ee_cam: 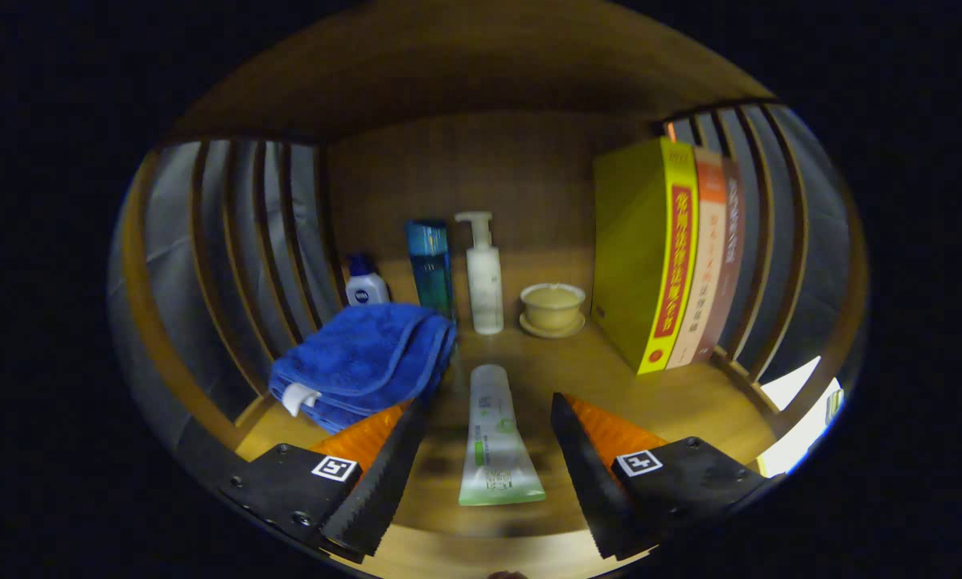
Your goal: Pull open the drawer, take out the items inside it, and place them on the countertop above the cabinet.
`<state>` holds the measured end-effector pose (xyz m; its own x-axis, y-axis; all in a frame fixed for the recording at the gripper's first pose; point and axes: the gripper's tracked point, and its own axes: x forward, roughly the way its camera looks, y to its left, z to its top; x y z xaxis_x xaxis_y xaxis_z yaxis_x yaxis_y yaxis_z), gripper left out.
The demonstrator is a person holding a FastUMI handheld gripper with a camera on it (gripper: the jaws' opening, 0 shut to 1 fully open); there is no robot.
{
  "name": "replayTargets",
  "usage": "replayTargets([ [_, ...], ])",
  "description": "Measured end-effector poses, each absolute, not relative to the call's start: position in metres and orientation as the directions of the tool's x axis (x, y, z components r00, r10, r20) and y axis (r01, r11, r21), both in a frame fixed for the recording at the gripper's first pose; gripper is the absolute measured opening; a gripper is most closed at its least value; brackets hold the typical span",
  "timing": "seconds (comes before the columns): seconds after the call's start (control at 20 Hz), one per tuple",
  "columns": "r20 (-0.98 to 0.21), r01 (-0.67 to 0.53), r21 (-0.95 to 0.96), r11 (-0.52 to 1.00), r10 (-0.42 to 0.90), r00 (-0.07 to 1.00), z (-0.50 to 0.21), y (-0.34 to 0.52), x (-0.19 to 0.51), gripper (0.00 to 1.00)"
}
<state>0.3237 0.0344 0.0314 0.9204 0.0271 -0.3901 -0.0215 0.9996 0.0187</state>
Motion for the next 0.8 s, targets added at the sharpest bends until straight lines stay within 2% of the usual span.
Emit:
replayTargets([
  [0.3,-0.232,-0.064,-0.069,0.996,0.047,0.972,0.093,0.042,0.245,1.0],
  [0.55,-0.18,-0.091,-0.08,0.993,0.076,0.981,0.093,0.05,0.181,1.0],
  [0.8,-0.084,-0.033,-0.086,0.996,0.026,0.996,0.093,0.029,0.138,0.99],
])
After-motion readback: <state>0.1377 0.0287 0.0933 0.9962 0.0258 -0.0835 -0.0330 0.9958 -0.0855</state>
